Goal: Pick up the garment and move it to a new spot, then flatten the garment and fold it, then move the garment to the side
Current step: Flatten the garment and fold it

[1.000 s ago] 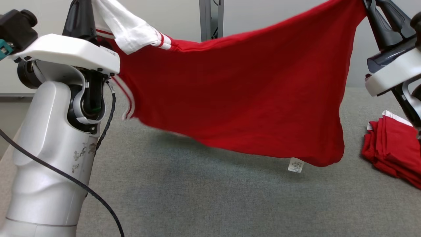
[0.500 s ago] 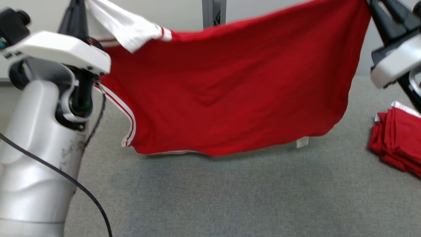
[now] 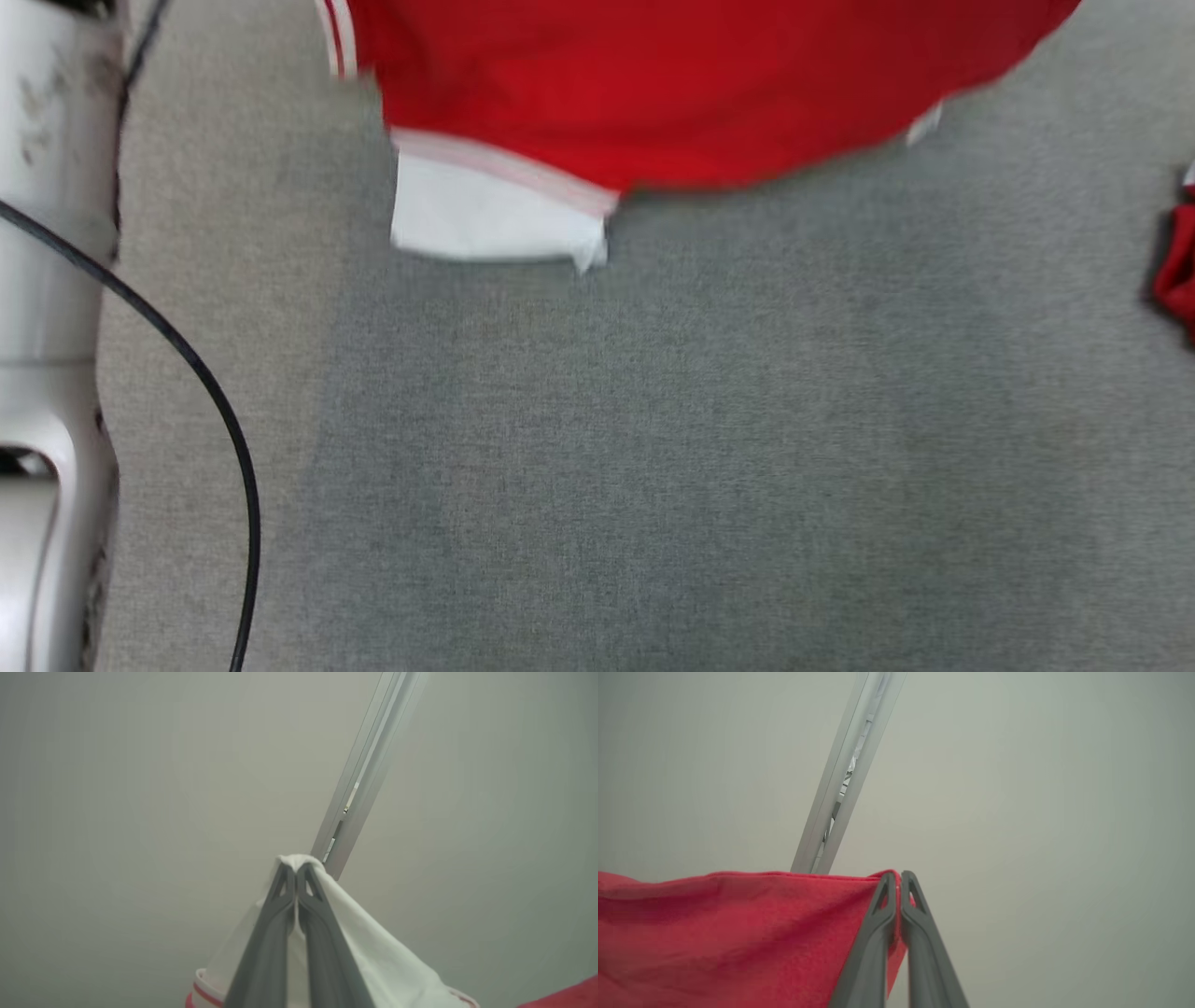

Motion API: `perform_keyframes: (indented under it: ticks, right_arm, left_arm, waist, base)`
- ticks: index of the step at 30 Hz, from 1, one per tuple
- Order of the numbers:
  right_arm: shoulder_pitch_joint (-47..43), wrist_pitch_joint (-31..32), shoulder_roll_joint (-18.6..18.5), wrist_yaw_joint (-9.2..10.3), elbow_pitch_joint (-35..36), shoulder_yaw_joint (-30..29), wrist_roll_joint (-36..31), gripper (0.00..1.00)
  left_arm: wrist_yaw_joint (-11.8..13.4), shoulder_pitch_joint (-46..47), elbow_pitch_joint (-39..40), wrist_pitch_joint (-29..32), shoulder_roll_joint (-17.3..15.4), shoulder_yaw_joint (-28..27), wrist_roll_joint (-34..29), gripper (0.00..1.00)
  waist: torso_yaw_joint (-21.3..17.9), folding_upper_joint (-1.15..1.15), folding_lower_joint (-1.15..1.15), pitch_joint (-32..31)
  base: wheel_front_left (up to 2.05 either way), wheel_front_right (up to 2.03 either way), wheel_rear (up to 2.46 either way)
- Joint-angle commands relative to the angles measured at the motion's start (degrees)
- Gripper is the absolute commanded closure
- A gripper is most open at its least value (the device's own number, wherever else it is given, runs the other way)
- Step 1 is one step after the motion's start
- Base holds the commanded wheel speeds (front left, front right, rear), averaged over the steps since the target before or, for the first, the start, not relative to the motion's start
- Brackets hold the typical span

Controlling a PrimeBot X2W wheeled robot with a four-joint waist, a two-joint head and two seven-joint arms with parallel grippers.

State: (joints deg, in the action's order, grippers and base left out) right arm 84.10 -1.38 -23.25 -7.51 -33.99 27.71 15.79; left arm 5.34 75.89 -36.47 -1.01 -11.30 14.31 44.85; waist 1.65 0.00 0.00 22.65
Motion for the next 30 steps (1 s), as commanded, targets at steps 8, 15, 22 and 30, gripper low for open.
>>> perform_keyframes:
  ticks: [8,15,22,30]
  right_arm:
    - [13.3,-13.7,6.0,0.04,-11.9,-5.7,-8.8,1.0]
    - [6.1,-13.9,7.9,0.04,-6.2,-11.0,-12.4,1.0]
    - [-4.2,-13.9,8.9,0.04,-11.2,-10.7,-9.3,1.0]
    - [-12.6,-13.9,8.1,0.04,-17.1,-4.7,-2.5,1.0]
  left_arm:
    - [-6.9,14.7,-7.2,-13.8,3.6,-4.0,-1.5,1.0]
    - [-10.6,9.5,-3.4,-14.1,6.0,-9.7,-8.2,1.0]
    - [-12.4,2.0,-11.2,-14.1,7.0,-8.7,-11.0,1.0]
    - [-12.8,-3.7,-19.5,-14.1,6.9,-8.0,-10.8,1.0]
  waist:
    - [2.3,0.0,0.0,8.8]
    - [2.7,0.0,0.0,11.7]
    - [2.6,0.0,0.0,11.7]
    - [2.5,0.0,0.0,9.3]
  base:
    - [0.0,0.0,0.0]
    - [0.0,0.0,0.0]
    - [0.0,0.0,0.0]
    - [0.0,0.0,0.0]
